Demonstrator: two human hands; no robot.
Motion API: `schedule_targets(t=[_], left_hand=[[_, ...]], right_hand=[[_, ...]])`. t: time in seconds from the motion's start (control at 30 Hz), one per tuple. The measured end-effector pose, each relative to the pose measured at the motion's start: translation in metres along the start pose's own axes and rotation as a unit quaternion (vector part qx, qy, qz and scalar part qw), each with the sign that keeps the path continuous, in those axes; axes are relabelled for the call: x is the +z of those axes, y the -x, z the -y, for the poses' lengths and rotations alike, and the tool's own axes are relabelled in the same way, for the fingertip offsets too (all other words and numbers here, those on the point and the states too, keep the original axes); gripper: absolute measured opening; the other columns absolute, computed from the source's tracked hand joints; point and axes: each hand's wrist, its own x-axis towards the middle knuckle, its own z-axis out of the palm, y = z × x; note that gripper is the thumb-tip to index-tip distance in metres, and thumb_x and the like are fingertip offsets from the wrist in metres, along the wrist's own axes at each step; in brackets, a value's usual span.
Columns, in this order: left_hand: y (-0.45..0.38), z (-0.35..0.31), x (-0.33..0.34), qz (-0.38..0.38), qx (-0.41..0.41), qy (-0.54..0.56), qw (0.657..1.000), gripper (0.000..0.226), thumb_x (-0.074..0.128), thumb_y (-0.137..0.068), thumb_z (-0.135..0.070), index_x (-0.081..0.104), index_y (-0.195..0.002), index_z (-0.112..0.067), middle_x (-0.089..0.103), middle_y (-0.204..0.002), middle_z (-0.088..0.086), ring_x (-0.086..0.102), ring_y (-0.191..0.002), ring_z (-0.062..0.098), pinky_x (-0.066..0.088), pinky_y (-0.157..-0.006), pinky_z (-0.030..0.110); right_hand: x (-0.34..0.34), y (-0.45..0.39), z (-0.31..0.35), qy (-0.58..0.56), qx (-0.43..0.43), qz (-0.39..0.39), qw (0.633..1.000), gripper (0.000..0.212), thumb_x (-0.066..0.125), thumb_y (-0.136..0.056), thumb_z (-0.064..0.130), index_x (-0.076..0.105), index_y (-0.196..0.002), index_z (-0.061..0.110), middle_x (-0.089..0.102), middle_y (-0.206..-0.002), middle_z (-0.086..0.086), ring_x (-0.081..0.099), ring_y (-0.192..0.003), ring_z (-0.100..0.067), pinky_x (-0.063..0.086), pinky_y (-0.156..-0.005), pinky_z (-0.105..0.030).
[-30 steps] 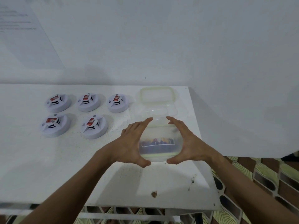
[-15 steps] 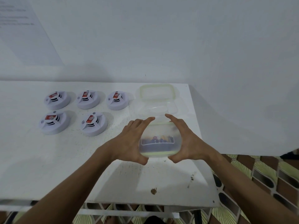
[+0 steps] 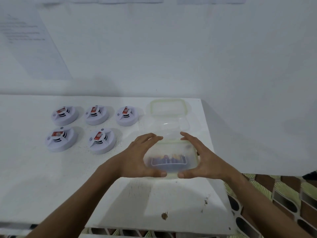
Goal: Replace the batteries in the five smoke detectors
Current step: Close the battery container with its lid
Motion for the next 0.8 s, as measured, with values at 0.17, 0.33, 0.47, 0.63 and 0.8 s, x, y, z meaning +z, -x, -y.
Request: schedule_targets(t=[0.17,0.33,0.47,0.63,0.8], left_hand=[[-0.021,0.007,-0.045,-0.125,0.006,0.012,0.992,0.066,0.064,-0.08,-0.059,0.044,-0.137,-0.036,0.042,-0.14,-0.02,0.036,-0.127,-0.002,0.035,-0.109,0.029],[-0.088,0.029,-0.083,-0.173,-0.042,-0.001,0.984,0.061,0.067,-0.084,-0.047,0.045,-0.138,-0.029,0.052,-0.134,-0.006,0.05,-0.118,0.01,0.041,-0.097,0.026],[-0.149,0.048,-0.1,-0.161,-0.089,0.008,0.983,0.06,0.067,-0.086,-0.04,0.044,-0.14,-0.024,0.058,-0.125,0.001,0.056,-0.101,0.012,0.041,-0.089,0.022],[-0.202,0.075,-0.086,-0.058,-0.161,-0.021,0.985,0.068,0.063,-0.089,-0.035,0.033,-0.147,-0.016,0.045,-0.146,0.008,0.044,-0.132,0.023,0.035,-0.108,0.032],[-0.231,0.085,-0.073,-0.033,-0.164,-0.047,0.985,0.071,0.067,-0.085,-0.04,0.037,-0.144,-0.013,0.043,-0.147,0.006,0.041,-0.132,0.024,0.036,-0.103,0.033]], right_hand=[[-0.034,-0.023,0.017,0.027,0.008,-0.081,0.996,0.086,0.073,-0.064,0.067,0.035,-0.14,0.053,0.044,-0.134,0.03,0.044,-0.12,0.009,0.044,-0.093,-0.021],[-0.077,-0.09,0.028,0.021,0.013,-0.126,0.992,0.075,0.073,-0.072,0.058,0.042,-0.139,0.041,0.053,-0.129,0.022,0.05,-0.119,-0.003,0.047,-0.091,-0.025],[-0.102,-0.146,0.01,0.027,0.059,-0.132,0.989,0.069,0.072,-0.081,0.053,0.04,-0.141,0.038,0.053,-0.129,0.015,0.05,-0.119,-0.011,0.045,-0.091,-0.027],[-0.102,-0.188,-0.03,0.046,0.134,-0.12,0.983,0.075,0.072,-0.083,0.048,0.036,-0.146,0.031,0.049,-0.14,-0.002,0.049,-0.126,-0.021,0.044,-0.103,-0.034],[-0.091,-0.206,-0.048,0.051,0.171,-0.116,0.977,0.09,0.071,-0.077,0.059,0.025,-0.151,0.035,0.039,-0.151,-0.006,0.034,-0.141,-0.026,0.036,-0.113,-0.047]])
